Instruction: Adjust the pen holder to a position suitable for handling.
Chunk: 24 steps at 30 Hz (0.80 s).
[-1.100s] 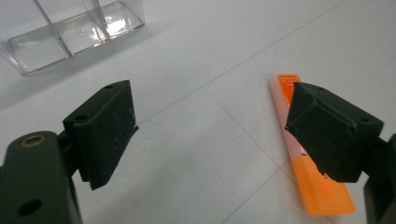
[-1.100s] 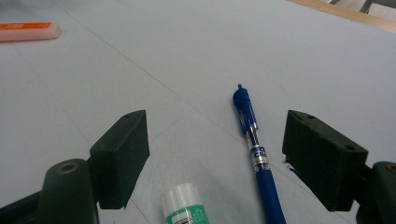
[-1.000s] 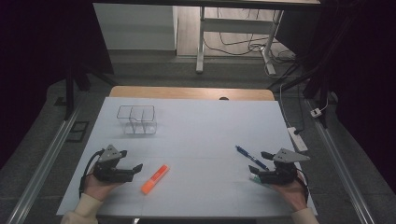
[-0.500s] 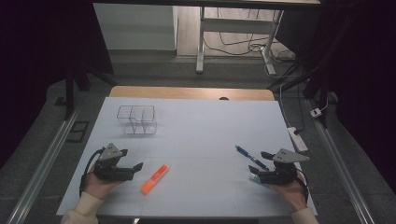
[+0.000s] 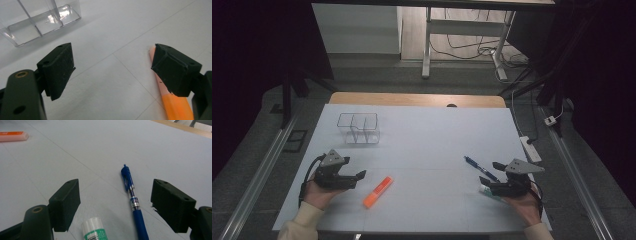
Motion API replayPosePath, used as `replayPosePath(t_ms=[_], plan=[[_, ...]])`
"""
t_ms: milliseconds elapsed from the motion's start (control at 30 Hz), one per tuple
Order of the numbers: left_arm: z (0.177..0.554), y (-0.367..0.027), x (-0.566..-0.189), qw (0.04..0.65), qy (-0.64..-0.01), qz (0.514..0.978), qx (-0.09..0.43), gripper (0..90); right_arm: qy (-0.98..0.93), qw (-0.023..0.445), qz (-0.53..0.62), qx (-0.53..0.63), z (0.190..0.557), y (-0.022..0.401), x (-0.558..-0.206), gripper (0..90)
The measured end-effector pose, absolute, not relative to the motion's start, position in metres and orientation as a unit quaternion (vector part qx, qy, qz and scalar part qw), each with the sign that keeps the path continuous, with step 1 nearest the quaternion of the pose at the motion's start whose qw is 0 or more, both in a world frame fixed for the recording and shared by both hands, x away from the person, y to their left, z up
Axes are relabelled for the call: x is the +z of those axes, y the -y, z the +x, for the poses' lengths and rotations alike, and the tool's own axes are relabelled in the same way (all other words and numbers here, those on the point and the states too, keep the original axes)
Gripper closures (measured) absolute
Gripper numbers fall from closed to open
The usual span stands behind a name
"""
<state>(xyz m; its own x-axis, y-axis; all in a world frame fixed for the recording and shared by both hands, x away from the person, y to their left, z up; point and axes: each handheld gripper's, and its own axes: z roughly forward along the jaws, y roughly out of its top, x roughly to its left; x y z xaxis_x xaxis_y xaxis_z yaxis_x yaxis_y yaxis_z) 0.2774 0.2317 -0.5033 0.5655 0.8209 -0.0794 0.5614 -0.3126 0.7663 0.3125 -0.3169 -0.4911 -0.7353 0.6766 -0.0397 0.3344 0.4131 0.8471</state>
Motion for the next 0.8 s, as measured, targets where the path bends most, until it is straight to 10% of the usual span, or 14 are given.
replayPosePath(t_ms=[800], plan=[[0.315, -0.249, -0.497, 0.378, -0.471, 0.776, 0.182, 21.6, -0.819, 0.192, 0.313, 0.441, 0.315, 0.317, -0.494, 23.1]])
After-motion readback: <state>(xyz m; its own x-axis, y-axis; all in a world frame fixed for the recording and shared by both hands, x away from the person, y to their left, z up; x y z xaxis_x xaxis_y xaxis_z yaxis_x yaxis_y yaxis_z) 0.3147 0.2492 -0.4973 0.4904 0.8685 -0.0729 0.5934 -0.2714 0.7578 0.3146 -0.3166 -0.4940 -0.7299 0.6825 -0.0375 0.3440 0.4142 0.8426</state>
